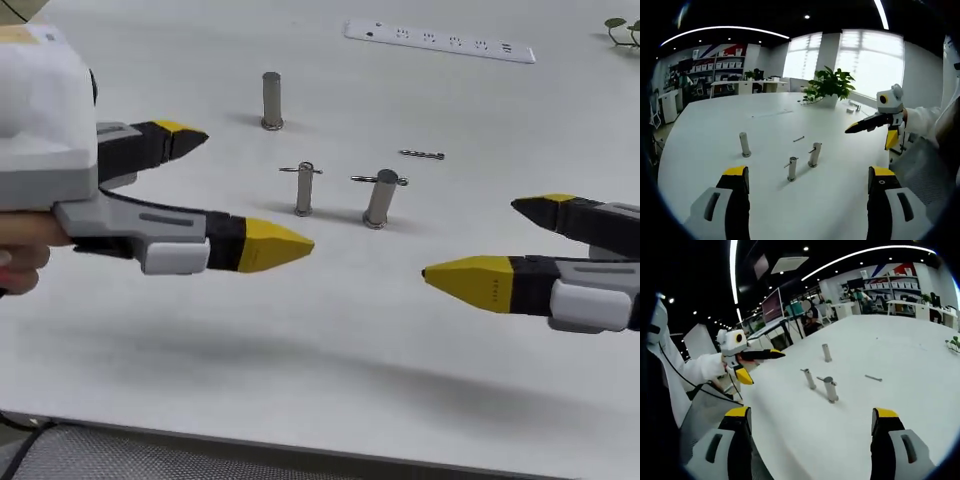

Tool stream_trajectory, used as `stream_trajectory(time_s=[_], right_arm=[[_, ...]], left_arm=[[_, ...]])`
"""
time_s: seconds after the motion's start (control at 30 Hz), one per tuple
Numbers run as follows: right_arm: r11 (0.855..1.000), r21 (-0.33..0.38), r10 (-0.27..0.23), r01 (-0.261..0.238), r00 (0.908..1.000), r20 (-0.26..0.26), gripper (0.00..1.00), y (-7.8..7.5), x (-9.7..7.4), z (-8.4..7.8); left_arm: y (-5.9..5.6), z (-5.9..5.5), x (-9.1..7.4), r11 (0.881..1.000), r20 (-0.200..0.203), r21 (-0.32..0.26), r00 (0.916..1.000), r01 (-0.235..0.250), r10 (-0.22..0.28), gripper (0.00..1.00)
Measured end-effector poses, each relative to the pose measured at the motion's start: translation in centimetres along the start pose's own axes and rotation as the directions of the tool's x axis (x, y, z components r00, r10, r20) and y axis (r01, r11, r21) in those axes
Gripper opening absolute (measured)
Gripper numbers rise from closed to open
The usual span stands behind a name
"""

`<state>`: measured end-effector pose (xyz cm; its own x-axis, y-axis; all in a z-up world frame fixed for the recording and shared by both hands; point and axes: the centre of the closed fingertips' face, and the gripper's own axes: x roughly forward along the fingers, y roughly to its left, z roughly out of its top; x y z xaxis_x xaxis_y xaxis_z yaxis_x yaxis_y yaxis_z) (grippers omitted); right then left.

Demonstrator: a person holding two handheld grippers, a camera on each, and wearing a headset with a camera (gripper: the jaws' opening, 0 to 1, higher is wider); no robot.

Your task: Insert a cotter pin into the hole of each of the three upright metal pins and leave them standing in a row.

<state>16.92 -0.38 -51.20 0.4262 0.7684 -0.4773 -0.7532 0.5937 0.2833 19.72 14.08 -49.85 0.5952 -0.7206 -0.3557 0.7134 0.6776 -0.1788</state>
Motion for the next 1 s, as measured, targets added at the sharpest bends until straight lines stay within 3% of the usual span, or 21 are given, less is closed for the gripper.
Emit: stream_trajectory(time_s=[0.1,0.13,0.2,0.37,0.6,0.7,0.73,1.0], right_arm=[[1.0,0.004,-0.016,0.016,0.9999,-0.006,0.98,-0.1,0.1,-0.3],[1.0,0.009,-0.021,0.021,0.9998,-0.007,0.98,-0.1,0.1,-0.5],[0.999,0.014,-0.033,0.033,0.9994,-0.011,0.98,-0.2,0.1,-0.8],[0.999,0.021,-0.042,0.042,0.999,-0.017,0.98,-0.2,0.1,-1.1],[0.998,0.011,-0.055,0.055,0.9983,-0.02,0.97,-0.2,-0.3,-1.1],[0.995,-0.019,-0.102,0.101,0.9946,-0.021,0.96,-0.9,-0.7,-1.2],[0.992,-0.025,-0.122,0.121,0.992,-0.033,0.96,-1.2,-0.8,-1.3],[0.991,0.004,-0.136,0.136,0.9903,-0.03,0.95,-1.4,-1.3,-1.8]], left_arm=[[1.1,1.0,0.6,1.0,0.018,0.015,0.9997,-0.018,0.018,0.99],[2.1,1.4,0.9,1.0,0.039,0.008,0.9989,-0.028,0.028,0.99],[2.4,2.6,1.1,0.999,0.099,0.011,0.9946,-0.032,0.031,0.99],[4.2,4.6,2.1,0.997,0.168,-0.024,0.9833,-0.068,0.071,0.99],[6.7,5.5,3.9,0.994,0.179,-0.036,0.9784,-0.099,0.104,0.95],[7.7,5.9,4.5,0.994,0.192,-0.047,0.9755,-0.101,0.108,0.92],[8.2,5.9,4.9,0.994,0.193,-0.049,0.9751,-0.102,0.109,0.92],[11.8,5.2,6.9,0.991,0.185,-0.069,0.9747,-0.115,0.126,0.86]])
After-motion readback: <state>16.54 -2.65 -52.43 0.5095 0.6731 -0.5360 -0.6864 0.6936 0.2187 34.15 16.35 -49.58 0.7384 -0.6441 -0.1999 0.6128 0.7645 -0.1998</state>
